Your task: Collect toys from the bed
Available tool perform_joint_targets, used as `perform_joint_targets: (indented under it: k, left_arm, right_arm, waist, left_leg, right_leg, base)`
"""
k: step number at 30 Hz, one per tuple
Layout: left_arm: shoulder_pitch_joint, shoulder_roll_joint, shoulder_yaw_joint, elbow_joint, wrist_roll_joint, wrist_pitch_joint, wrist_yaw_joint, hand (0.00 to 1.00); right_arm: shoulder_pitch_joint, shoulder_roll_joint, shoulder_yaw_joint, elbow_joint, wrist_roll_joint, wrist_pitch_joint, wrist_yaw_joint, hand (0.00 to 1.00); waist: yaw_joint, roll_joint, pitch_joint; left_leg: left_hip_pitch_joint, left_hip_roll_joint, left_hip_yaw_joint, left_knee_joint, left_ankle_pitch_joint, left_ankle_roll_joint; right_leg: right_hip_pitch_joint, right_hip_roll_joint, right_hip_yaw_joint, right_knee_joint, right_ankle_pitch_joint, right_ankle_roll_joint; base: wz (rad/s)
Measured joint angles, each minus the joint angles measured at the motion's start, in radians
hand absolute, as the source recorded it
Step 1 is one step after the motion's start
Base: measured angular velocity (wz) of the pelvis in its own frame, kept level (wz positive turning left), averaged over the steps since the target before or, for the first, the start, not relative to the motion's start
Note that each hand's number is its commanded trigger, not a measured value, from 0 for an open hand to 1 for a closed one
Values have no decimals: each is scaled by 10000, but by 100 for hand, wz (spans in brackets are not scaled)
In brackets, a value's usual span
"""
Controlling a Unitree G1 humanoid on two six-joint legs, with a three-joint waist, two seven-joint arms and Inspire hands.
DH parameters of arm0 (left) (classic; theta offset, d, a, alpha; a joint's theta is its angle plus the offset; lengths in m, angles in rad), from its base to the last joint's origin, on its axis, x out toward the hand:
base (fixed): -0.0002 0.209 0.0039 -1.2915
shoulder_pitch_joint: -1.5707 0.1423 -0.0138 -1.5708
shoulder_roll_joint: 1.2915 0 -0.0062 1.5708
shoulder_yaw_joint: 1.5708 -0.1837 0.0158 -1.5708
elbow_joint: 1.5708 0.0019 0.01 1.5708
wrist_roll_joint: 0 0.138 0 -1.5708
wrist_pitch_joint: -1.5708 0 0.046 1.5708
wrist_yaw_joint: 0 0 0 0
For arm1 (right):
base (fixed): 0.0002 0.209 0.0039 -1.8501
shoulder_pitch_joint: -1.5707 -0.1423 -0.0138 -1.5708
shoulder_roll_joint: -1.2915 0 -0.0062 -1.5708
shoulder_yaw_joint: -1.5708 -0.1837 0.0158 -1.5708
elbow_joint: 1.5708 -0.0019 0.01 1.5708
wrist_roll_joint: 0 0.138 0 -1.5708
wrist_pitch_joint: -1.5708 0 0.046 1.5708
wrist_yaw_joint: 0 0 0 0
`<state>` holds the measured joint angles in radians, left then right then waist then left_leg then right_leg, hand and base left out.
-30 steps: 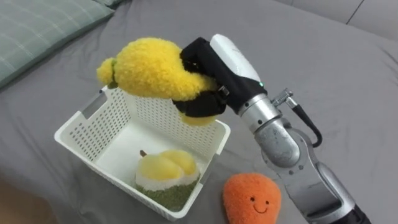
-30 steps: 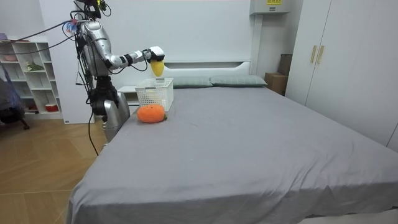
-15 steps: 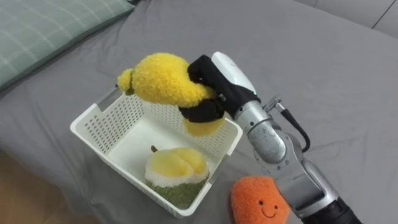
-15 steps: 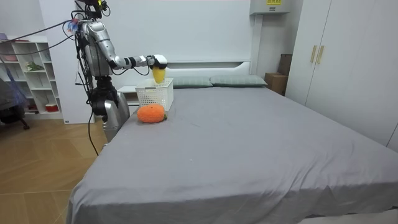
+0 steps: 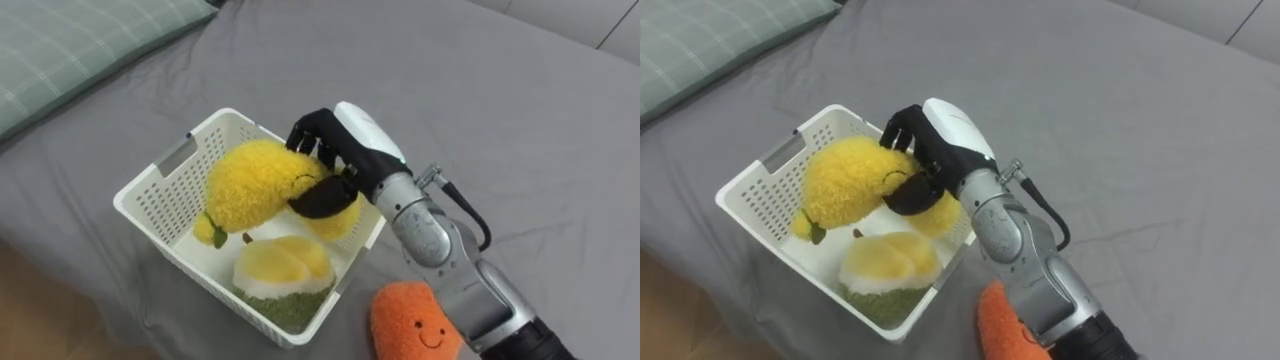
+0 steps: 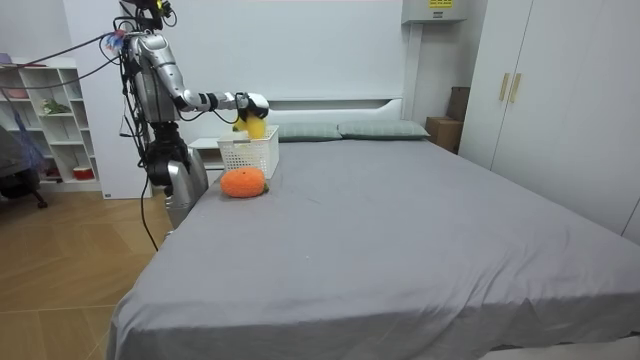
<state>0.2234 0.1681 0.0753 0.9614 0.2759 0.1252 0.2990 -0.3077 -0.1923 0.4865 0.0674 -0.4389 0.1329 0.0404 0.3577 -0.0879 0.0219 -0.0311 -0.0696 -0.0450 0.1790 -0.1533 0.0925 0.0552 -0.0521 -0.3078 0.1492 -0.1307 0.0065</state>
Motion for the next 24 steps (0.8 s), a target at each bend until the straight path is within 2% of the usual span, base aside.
perform_joint_targets:
  k: [5,7,16,24]
  left_arm:
    - [18,-3,3,-115,8,-23,-81,0]
    - [16,-4,3,-227,17,-35,-87,0]
    - [73,10,5,-390,16,-36,-87,0]
    - [187,27,-3,-374,13,-6,-242,0]
  right_arm:
    - [257,-227,-51,2,-3,-1,-6,0]
    - [256,-235,-100,-6,-3,-13,-17,0]
    - [256,-164,-306,-20,-12,-89,-104,0]
    - [256,-165,-420,-75,27,-90,-320,0]
  waist:
    - [-144,-5,-4]
    - [-247,-12,-13]
    - [-232,-55,-60]
    - [-285,2,-88]
  left_leg:
    - [-42,-17,-18,77,1,3]
    - [-96,-54,-116,84,1,6]
    - [-90,-97,-165,123,12,26]
    - [-74,-101,-158,124,20,37]
  right_leg:
    - [-5,24,-3,0,0,1]
    - [-14,15,-14,0,-17,25]
    - [1,-10,-22,5,-24,36]
    - [23,-22,-20,7,-24,37]
  base:
    - [2]
    - [10]
    - [0]
    - [0]
